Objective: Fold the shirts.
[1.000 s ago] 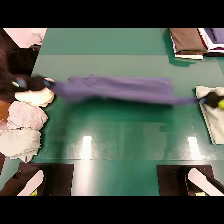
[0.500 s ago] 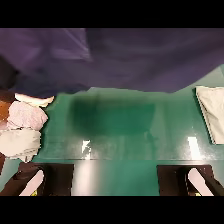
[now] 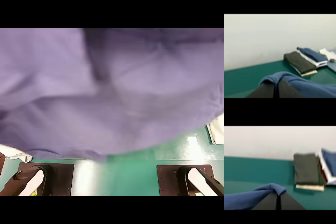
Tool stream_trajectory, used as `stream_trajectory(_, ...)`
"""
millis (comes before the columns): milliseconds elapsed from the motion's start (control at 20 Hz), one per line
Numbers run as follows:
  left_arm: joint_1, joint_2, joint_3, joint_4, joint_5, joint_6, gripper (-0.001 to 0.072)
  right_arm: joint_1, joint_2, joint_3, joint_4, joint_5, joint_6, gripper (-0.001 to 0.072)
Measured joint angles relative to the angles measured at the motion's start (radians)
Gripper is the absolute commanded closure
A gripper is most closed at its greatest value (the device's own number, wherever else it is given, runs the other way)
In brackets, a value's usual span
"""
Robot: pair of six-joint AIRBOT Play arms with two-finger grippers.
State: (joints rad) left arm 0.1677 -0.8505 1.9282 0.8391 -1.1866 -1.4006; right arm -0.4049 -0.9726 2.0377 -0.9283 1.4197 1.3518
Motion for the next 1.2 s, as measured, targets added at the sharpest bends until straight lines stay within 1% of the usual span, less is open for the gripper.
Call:
stream_trajectory(150, 0.000, -0.064, -0.218, 0.005, -0.044, -0.004, 0.0680, 0.051, -0.103, -0.115, -0.021, 0.071, 0.008, 0.0699)
stream_trajectory(250, 0.000, -0.141, -0.348, 0.005, -0.071, 0.001, 0.0680, 0.111, -0.182, -0.193, -0.062, 0.097, 0.009, 0.0699)
stream_trajectory(450, 0.000, -0.346, -0.485, 0.004, -0.090, 0.038, 0.0679, 0.238, -0.394, -0.325, -0.196, 0.116, 0.011, 0.0699)
stream_trajectory(500, 0.000, -0.356, -0.488, 0.003, -0.090, 0.040, 0.0679, 0.240, -0.399, -0.327, -0.199, 0.116, 0.011, 0.0699)
stream_trajectory(550, 0.000, -0.463, -0.512, -0.011, -0.064, 0.080, 0.0679, 0.276, -0.505, -0.349, -0.232, 0.084, 0.011, 0.0699)
stream_trajectory(700, -0.001, -0.604, -0.525, -0.080, 0.045, 0.146, 0.0679, 0.300, -0.659, -0.312, -0.256, 0.012, 0.020, 0.0699)
stream_trajectory(850, -0.001, -0.695, -0.519, -0.184, 0.172, 0.219, 0.0679, 0.312, -0.777, -0.220, -0.264, -0.057, 0.050, 0.0699)
stream_trajectory(950, -0.001, -0.727, -0.513, -0.235, 0.246, 0.255, 0.0680, 0.315, -0.823, -0.159, -0.266, -0.093, 0.062, 0.0699)
stream_trajectory(1100, -0.001, -0.748, -0.511, -0.264, 0.271, 0.299, 0.0680, 0.317, -0.853, -0.103, -0.272, -0.108, 0.072, 0.0700)
stream_trajectory(1200, 0.000, -0.755, -0.510, -0.249, 0.239, 0.316, 0.0681, 0.317, -0.852, -0.108, -0.278, -0.086, 0.075, 0.0700)
